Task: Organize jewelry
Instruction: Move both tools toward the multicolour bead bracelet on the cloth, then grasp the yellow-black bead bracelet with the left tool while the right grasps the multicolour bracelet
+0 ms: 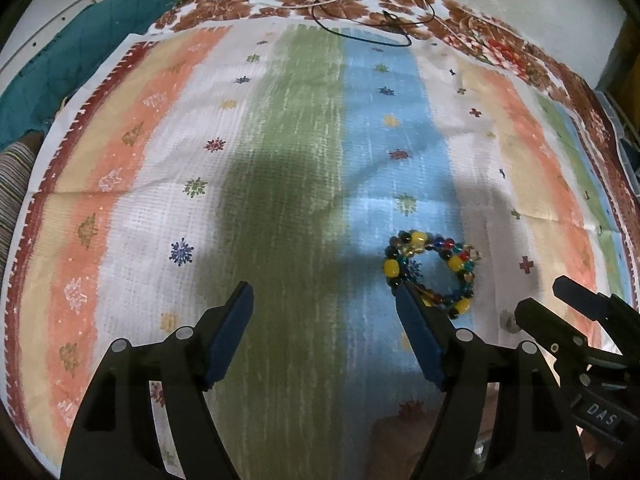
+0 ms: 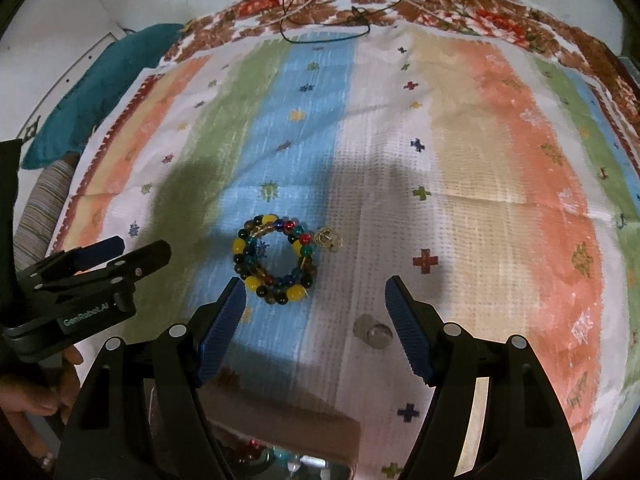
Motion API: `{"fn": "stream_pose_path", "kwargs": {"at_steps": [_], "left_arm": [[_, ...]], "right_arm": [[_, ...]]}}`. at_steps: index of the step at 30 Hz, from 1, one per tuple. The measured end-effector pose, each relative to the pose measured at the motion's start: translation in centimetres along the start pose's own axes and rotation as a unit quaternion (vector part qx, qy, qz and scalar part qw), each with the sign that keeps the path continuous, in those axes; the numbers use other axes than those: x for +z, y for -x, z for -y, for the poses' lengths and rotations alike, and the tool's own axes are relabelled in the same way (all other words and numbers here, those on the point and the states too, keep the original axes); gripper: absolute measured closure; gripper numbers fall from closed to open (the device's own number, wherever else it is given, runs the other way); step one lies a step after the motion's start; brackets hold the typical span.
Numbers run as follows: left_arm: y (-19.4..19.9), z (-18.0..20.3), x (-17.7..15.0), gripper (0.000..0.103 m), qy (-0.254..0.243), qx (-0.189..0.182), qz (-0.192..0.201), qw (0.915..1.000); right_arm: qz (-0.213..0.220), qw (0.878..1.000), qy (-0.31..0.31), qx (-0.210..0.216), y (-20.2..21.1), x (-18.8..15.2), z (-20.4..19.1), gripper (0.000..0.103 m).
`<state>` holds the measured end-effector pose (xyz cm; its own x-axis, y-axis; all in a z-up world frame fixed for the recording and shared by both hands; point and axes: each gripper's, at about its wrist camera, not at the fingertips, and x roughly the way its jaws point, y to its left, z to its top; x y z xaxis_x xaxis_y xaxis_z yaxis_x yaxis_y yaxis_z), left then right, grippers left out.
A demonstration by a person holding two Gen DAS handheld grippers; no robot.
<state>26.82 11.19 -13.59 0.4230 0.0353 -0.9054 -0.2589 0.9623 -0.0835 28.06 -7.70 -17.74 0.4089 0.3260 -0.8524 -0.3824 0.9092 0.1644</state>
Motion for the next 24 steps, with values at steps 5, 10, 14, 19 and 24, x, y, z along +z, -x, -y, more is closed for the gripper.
{"fn": "stream_pose_path", "kwargs": {"at_steps": [5, 10, 14, 19, 24], "left_arm": [[-0.8, -0.1, 0.4, 0.030, -0.007, -0.003, -0.002, 1.0000], [-1.4, -0.6, 0.8, 0.030, -0.004, -0.005, -0.005, 1.0000], [-2.2, -0.6, 1.0, 0.030, 0.001, -0.005, -0.011, 0.9999], [-2.5, -0.6, 1.1, 0.030, -0.003, -0.005, -0.009, 0.9999], [-3.0, -0.7, 1.2, 0.030, -0.008, 0.000, -0.012, 0.9999]], "right_arm": [[-0.011, 1.000, 0.009, -0.009, -1.6, 0.8, -0.3, 0.031], [-0.025, 0.999, 0.021, -0.007, -3.1, 1.5, -0.7, 0.031], [-0.028, 0.999, 0.028, -0.007, -4.0, 2.2, -0.8, 0.031], [-0.039, 0.999, 0.022, 0.001, -4.9, 2.6, -0.7, 0.044], [-0.051, 0.998, 0.013, 0.015, -5.6, 3.2, -0.3, 0.055]]}}
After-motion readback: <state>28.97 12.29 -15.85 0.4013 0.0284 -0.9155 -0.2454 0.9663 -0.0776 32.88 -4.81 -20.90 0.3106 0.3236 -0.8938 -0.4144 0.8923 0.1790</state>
